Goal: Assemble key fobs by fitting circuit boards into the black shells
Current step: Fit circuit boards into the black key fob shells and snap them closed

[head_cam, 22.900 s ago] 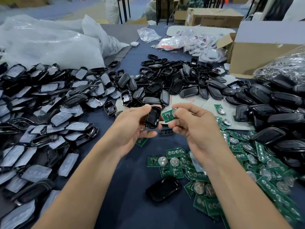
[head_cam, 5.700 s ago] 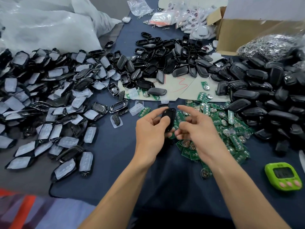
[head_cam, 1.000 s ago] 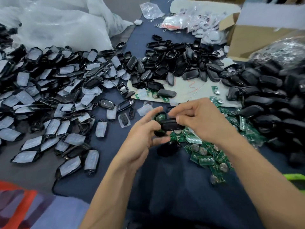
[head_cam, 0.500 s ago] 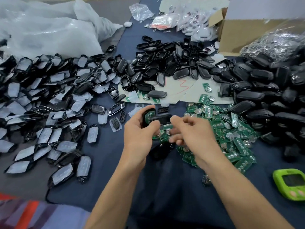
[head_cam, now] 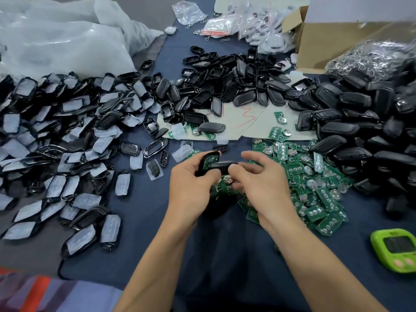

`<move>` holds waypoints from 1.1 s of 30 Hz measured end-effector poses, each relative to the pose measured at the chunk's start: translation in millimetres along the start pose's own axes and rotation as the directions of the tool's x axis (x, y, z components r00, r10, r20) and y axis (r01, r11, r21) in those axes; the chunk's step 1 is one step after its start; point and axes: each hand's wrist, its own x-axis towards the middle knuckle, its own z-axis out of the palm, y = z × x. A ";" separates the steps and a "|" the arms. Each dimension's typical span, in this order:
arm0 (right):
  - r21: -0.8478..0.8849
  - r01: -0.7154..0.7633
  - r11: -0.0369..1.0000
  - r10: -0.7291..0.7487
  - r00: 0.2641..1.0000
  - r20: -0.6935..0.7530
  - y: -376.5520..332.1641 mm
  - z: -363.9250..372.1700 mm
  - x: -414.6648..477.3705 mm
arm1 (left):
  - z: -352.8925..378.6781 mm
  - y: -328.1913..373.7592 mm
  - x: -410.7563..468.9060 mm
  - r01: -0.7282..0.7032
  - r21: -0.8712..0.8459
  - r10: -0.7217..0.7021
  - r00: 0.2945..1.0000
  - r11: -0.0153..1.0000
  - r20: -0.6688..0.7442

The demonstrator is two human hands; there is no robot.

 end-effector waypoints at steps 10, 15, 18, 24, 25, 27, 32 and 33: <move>-0.591 0.690 0.418 -0.738 0.638 0.222 14.9 -3.1 -6.5 | -3.4 6.6 0.8 0.122 -0.229 -0.115 0.992 0.966 0.042; -0.605 0.719 0.342 -0.753 0.595 0.281 17.1 -2.8 0.4 | -8.7 7.2 0.6 0.232 -0.311 -0.190 0.969 0.922 0.159; -0.565 0.698 0.440 -0.715 0.653 0.250 19.4 -2.9 -0.3 | -13.0 6.2 1.2 0.317 -0.386 -0.256 0.945 0.866 0.203; -0.201 0.446 0.872 -0.416 0.892 0.174 19.0 -5.4 3.0 | -17.8 6.6 4.0 0.395 -0.443 -0.331 0.918 0.805 0.217; -0.072 0.373 0.925 -0.356 0.917 0.179 20.6 -6.1 4.9 | -17.6 7.3 3.1 0.382 -0.418 -0.323 0.924 0.824 0.206; 0.186 0.176 0.967 -0.210 0.961 0.178 24.9 -7.6 9.1 | -16.1 9.6 0.8 0.338 -0.338 -0.311 0.941 0.878 0.134; 0.417 -0.089 0.904 -0.031 0.962 0.272 27.1 -9.4 10.0 | -6.7 11.9 -5.0 0.232 -0.203 -0.230 0.973 0.951 0.036; 0.397 -0.082 0.914 -0.032 0.962 0.272 26.6 -8.3 8.5 | -4.1 12.6 -6.0 0.217 -0.186 -0.214 0.976 0.958 0.035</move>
